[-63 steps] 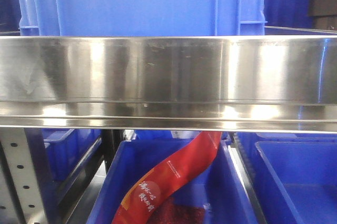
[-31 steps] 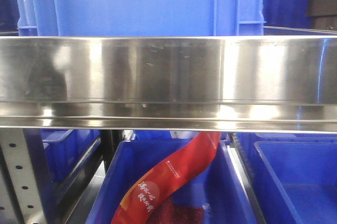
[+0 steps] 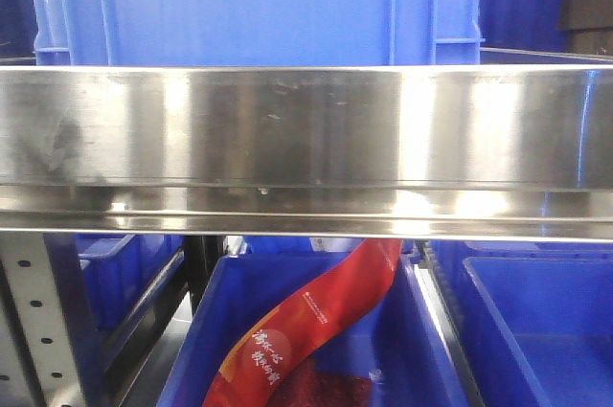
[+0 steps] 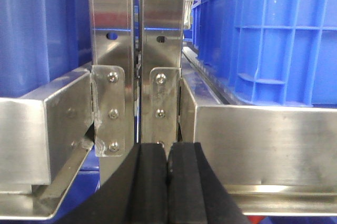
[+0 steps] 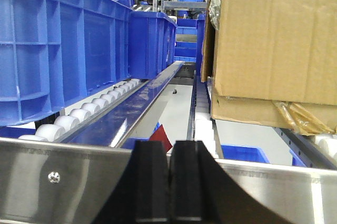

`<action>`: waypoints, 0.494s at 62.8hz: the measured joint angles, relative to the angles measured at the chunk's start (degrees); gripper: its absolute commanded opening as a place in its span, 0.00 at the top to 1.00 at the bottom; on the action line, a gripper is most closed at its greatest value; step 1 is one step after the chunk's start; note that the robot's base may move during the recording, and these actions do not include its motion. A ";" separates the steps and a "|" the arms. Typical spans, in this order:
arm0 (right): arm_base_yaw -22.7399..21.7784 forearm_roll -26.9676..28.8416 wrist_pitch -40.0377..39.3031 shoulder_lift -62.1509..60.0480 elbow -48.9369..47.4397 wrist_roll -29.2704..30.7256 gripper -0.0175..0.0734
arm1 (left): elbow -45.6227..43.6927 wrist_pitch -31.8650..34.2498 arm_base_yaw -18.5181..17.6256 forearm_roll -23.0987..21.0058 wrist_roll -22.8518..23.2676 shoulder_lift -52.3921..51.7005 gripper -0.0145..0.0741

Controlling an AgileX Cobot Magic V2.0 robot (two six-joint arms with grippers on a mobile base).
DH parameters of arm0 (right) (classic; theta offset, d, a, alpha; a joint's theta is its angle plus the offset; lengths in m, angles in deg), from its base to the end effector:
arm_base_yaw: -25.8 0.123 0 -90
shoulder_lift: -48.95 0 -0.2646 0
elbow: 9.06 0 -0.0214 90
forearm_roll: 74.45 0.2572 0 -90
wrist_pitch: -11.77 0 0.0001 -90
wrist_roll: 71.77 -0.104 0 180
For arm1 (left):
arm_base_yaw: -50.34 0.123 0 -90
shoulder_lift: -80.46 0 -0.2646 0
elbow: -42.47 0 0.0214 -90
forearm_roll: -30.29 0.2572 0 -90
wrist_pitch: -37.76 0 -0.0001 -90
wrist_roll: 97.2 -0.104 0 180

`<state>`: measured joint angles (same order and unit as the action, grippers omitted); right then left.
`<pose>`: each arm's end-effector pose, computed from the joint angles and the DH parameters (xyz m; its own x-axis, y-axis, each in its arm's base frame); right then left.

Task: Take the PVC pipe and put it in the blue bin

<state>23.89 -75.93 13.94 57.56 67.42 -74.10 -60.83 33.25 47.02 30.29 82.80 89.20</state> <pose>0.0966 -0.0033 0.2108 0.0483 0.0133 -0.9987 0.0336 0.9993 0.0149 0.0970 -0.0056 0.2050 0.0009 -0.0001 -1.0000 0.0579 0.9983 0.0000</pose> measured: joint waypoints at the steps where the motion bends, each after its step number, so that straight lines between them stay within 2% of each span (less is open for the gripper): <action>1: 0.00 0.00 0.00 0.00 0.00 0.00 0.99 | -0.02 0.15 0.00 0.38 0.00 0.00 0.96; 11: 0.00 0.00 0.00 0.00 0.00 0.00 0.99 | -0.02 1.12 0.00 2.65 0.00 0.00 0.96; 31: 0.00 0.00 0.00 0.00 0.00 0.00 0.99 | -0.02 2.70 0.00 1.10 0.00 0.00 0.96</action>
<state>23.89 -75.93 13.94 57.56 67.42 -74.10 -60.85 35.95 47.02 31.39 82.80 89.20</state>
